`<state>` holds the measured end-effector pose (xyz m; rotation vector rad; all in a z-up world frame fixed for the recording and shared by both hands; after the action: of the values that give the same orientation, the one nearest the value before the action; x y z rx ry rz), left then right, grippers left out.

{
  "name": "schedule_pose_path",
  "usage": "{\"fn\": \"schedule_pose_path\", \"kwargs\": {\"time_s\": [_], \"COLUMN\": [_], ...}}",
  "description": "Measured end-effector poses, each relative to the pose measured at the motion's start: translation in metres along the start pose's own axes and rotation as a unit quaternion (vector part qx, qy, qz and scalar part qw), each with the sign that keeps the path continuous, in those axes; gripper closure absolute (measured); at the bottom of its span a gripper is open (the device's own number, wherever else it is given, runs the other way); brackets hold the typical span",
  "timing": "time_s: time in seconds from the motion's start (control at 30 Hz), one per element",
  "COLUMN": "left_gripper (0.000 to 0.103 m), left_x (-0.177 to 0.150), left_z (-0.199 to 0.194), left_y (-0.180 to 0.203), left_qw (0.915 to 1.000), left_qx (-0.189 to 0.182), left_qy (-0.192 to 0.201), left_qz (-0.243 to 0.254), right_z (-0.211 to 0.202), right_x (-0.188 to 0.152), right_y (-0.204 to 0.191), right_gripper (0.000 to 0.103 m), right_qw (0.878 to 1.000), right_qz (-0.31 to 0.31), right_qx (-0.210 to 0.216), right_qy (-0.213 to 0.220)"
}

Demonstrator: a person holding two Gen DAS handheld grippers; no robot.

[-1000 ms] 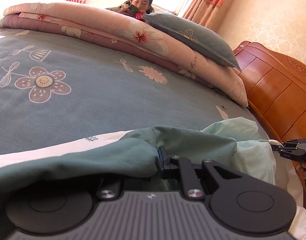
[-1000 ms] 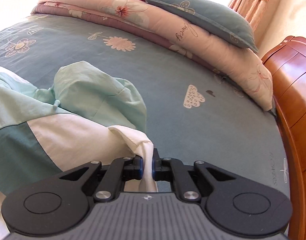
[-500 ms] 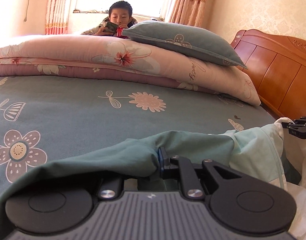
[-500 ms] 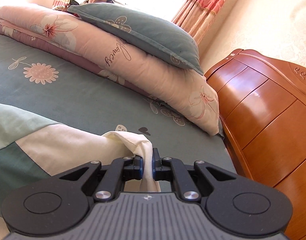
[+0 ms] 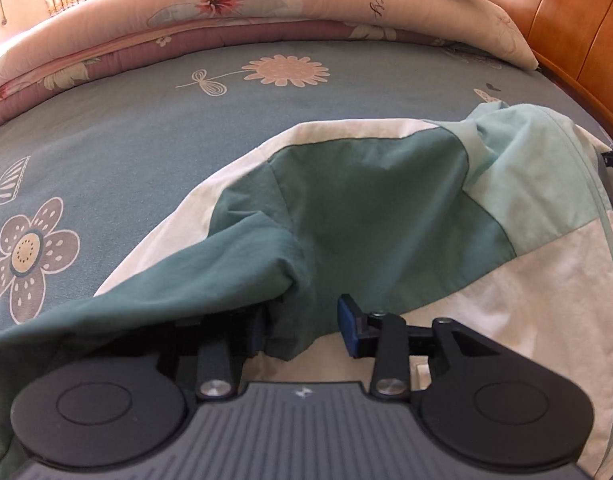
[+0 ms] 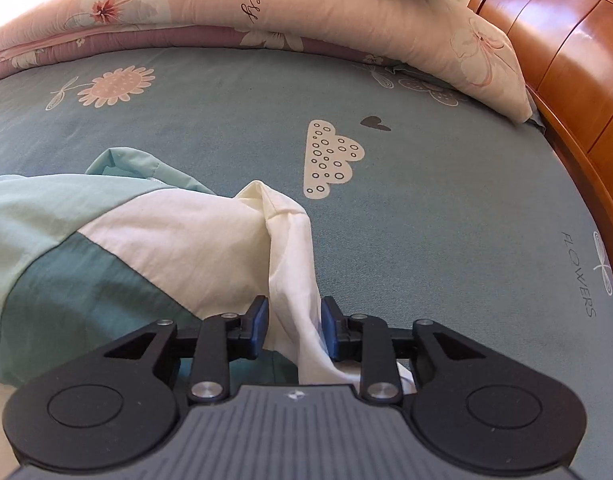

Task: Fold clothes
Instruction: 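Release the jacket with both tools and smooth it flat on the bed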

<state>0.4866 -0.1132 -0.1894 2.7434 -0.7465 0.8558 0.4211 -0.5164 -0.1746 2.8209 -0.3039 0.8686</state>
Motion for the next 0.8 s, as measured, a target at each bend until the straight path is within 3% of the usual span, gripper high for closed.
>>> {"fn": "schedule_pose_path", "kwargs": {"time_s": [0.03,0.17,0.27,0.43,0.5,0.63,0.8], "left_gripper": [0.059,0.059,0.056,0.050,0.040,0.038,0.039], "left_x": [-0.003,-0.016,-0.031,-0.076,-0.099,-0.136,-0.188], "left_z": [-0.009,-0.053,-0.090,-0.147,-0.165,-0.174,-0.148], "left_y": [0.002,0.019,0.035,0.073,0.091,0.131,0.142], "left_qw": [1.0000,0.9992,0.9976,0.9868,0.9820,0.9786,0.9794], "left_qx": [-0.001,0.004,-0.012,-0.046,-0.074,-0.117,-0.127], "left_qy": [-0.003,-0.011,-0.010,-0.001,0.006,-0.005,-0.088], "left_qz": [0.004,0.038,0.067,0.155,0.174,0.169,0.130], "right_z": [-0.013,-0.079,-0.137,-0.233,-0.260,-0.274,-0.227], "right_x": [0.000,-0.009,-0.021,-0.054,-0.080,-0.145,-0.224], "right_y": [0.000,-0.007,-0.022,-0.073,-0.105,-0.175,-0.250], "right_gripper": [0.062,0.061,0.060,0.047,0.045,0.044,0.044], "right_qw": [1.000,0.999,0.997,0.988,0.980,0.961,0.938], "right_qz": [-0.002,-0.032,-0.071,-0.140,-0.174,-0.241,-0.325], "right_qx": [0.001,0.006,0.006,0.047,0.071,0.094,0.087], "right_qy": [0.004,0.010,0.018,0.047,0.065,0.099,0.080]}}
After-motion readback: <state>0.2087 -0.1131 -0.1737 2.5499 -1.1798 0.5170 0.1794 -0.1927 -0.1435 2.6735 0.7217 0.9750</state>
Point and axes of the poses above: each gripper's, at about its wrist camera, not at the fingertips, and z roughly the way its jaws point, y to its right, x to its top, the point moved 9 cm from there along z, roughly the way its jaws point, and after that the axes turned 1 degree about -z, right-handed, at the moved point
